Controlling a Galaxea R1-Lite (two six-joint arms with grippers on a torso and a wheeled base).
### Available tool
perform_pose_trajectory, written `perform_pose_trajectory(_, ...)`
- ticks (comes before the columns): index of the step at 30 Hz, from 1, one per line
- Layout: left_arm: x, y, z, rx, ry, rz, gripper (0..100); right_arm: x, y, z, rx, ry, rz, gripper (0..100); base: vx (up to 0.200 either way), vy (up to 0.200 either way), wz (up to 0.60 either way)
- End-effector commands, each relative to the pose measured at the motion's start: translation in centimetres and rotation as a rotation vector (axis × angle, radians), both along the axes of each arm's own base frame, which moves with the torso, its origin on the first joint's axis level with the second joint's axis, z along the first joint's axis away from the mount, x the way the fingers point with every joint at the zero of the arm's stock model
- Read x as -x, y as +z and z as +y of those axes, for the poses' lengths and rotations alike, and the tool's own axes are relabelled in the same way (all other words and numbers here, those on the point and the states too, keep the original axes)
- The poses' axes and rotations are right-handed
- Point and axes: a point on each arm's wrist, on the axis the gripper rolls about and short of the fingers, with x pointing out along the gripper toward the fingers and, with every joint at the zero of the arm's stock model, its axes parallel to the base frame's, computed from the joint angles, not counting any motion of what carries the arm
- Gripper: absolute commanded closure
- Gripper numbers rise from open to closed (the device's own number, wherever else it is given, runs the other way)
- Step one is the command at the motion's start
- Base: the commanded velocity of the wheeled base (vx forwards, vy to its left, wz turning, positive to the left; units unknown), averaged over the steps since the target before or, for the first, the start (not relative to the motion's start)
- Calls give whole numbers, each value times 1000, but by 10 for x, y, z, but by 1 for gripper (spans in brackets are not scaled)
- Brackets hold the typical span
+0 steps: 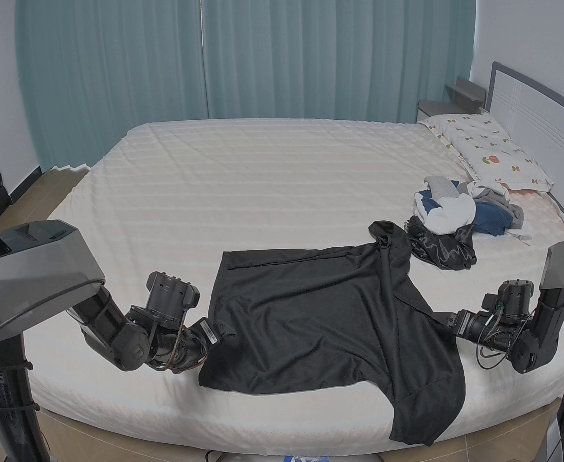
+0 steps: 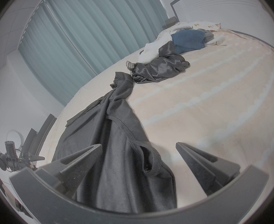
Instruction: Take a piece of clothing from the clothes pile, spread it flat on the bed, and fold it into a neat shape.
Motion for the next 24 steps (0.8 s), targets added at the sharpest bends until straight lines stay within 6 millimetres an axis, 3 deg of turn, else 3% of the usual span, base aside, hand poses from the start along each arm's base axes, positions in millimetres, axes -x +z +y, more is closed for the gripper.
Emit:
perform_pose_trajectory(1,0,-10,-8,-28,-7,14,0,5,-1,-1,-3,1,15,0,0,0,0)
perform_pose_trajectory(9,6,-25,-15,-164,-25,3,0,13,-2,0,-8,11,13,0,0,0,0)
perform_pose_trajectory(20,12,-22,-30,-169,-67,-11,0,16,-2,0,-13,17,16,0,0,0,0)
perform_pose_trajectory(21,12,-22,-28,-170,-64,-8,100,16,-2,0,-13,17,13,0,0,0,0)
perform_pose_trajectory(24,13,-23,-26,-177,-61,1,100,18,-3,0,-10,19,23,0,0,0,0)
